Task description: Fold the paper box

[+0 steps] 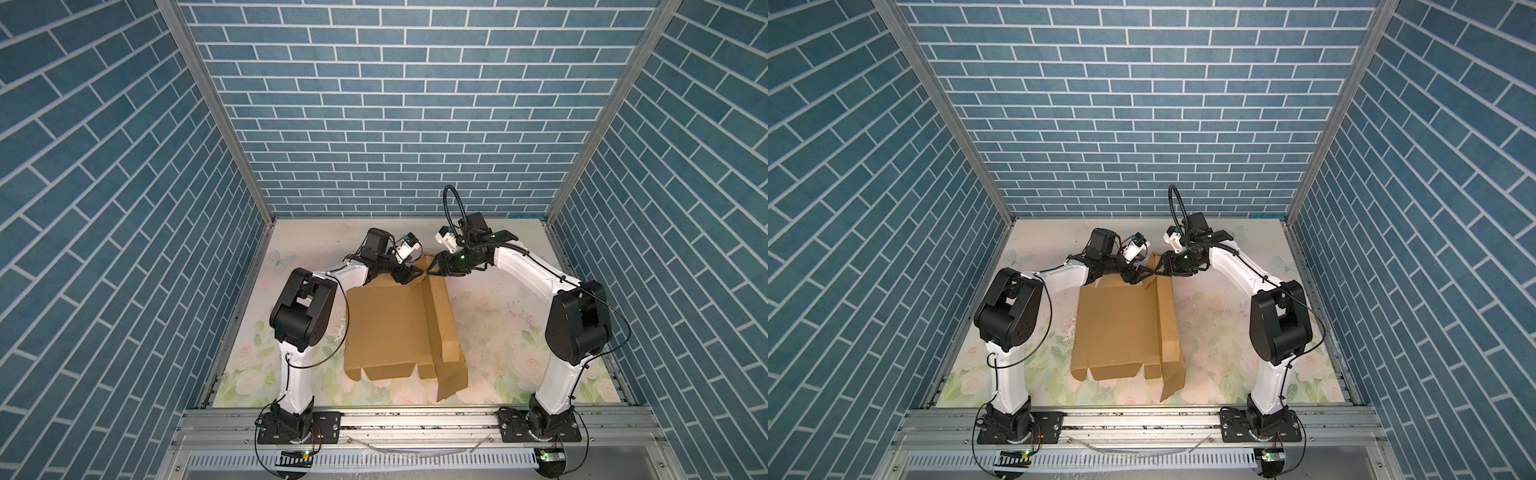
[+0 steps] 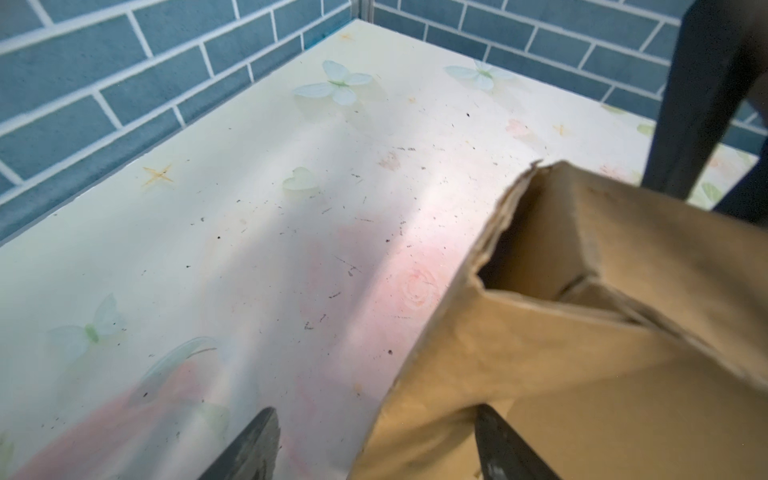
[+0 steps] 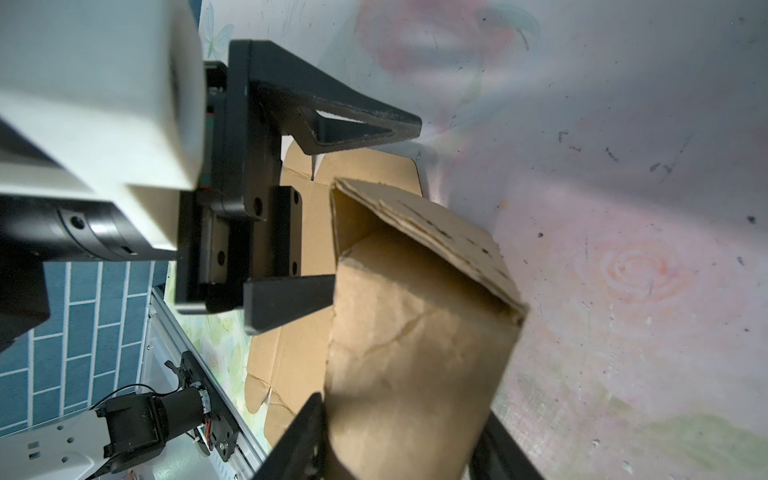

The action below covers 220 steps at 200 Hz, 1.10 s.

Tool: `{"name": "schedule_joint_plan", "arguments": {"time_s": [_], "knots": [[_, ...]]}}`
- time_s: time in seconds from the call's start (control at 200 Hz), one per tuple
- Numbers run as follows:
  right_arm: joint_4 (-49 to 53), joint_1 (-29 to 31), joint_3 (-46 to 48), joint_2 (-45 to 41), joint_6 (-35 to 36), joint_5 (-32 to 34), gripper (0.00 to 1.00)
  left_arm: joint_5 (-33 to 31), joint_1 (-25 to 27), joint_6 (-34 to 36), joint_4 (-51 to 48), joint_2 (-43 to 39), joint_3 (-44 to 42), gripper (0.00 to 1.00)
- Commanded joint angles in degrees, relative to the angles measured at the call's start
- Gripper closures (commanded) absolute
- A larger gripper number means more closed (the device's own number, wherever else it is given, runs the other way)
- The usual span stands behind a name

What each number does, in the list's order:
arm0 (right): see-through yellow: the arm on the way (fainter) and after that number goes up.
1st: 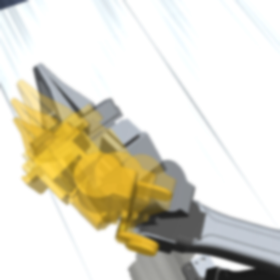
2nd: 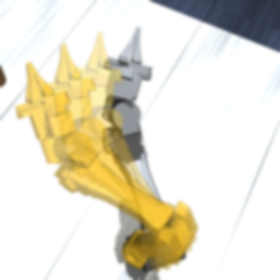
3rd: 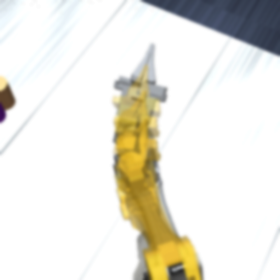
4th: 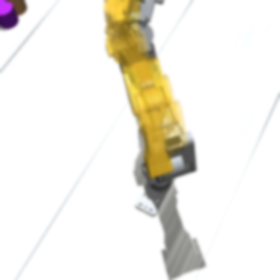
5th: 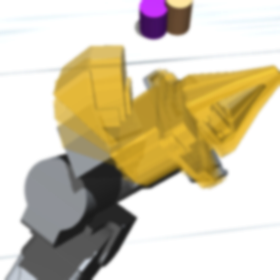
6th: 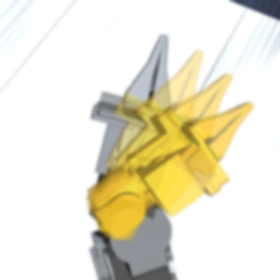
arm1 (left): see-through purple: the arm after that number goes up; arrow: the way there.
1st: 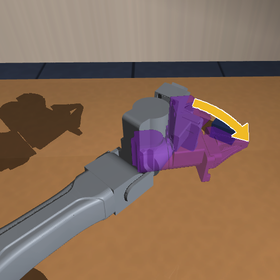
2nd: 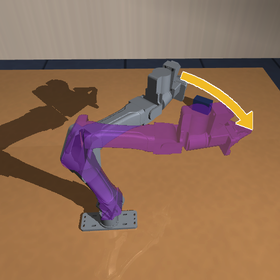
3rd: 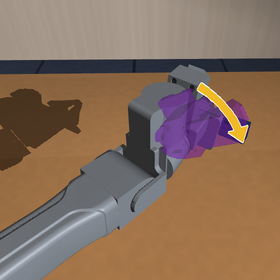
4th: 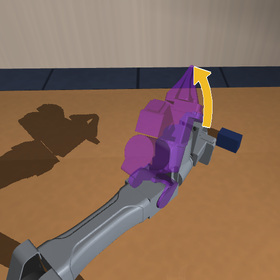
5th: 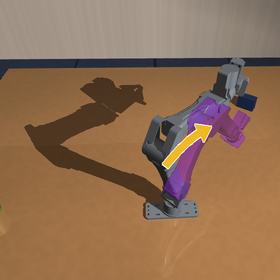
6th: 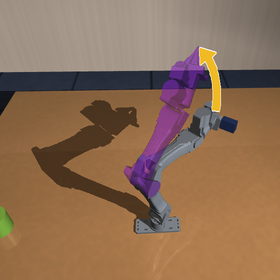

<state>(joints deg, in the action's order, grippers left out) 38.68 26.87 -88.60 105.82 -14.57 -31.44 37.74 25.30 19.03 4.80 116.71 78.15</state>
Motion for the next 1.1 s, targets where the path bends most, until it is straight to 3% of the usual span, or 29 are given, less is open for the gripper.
{"name": "schedule_joint_plan", "arguments": {"time_s": [0.0,0.315,0.53,0.805,1.095], "knots": [[2.00,1.05,-2.02,1.58,5.37,-0.93,0.48,2.72,-0.24,3.38,-4.68,2.28,3.92,0.18],[3.48,1.08,-4.01,3.16,8.36,-1.84,0.51,11.63,-0.73,6.06,-12.84,6.66,13.00,0.20],[3.91,1.08,-4.75,4.20,9.46,-1.86,0.52,12.19,-0.54,6.77,-13.06,7.90,14.05,0.28],[4.88,0.99,-5.78,4.73,9.95,-2.39,0.52,11.46,-0.55,6.34,-9.49,6.88,11.12,0.55],[5.26,0.90,-5.86,3.83,10.16,-2.40,0.49,7.17,-0.58,2.38,-2.90,4.14,6.27,0.72]]}}
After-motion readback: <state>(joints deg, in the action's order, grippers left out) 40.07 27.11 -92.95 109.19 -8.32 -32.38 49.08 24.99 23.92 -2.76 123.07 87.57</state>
